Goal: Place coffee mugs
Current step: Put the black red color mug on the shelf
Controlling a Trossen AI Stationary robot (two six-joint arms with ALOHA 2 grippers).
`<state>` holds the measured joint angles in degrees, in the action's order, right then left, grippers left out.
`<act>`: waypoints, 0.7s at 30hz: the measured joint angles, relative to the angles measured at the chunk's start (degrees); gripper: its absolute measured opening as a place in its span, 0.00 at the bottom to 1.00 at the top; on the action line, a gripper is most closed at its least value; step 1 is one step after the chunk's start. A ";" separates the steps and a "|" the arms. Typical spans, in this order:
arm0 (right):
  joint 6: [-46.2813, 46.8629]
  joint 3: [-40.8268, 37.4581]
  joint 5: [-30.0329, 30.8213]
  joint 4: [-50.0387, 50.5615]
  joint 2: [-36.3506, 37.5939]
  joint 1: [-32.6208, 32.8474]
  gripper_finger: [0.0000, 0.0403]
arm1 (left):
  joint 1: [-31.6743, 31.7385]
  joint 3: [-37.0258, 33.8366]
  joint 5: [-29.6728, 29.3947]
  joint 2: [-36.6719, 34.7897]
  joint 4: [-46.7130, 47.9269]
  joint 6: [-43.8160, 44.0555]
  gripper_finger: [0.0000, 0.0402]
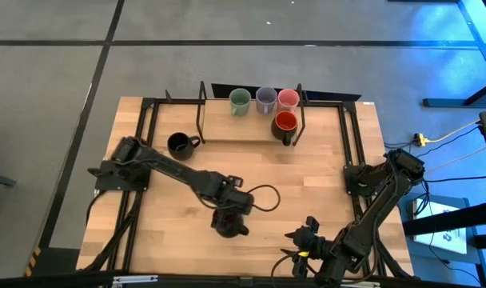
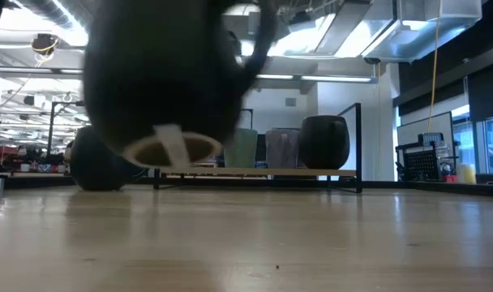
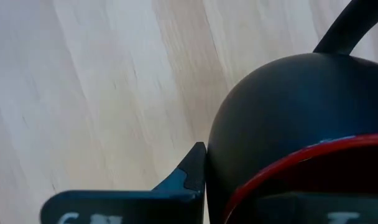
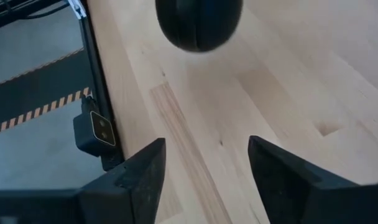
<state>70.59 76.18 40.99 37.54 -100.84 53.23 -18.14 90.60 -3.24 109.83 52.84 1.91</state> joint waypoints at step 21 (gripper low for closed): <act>1.20 0.00 6.66 0.05 -3.98 0.00 0.52 | 5.04 6.11 -2.25 8.26 -3.20 -1.95 0.04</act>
<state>71.79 76.18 47.65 37.59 -104.81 53.23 -13.11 96.71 -5.49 118.09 49.64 -0.04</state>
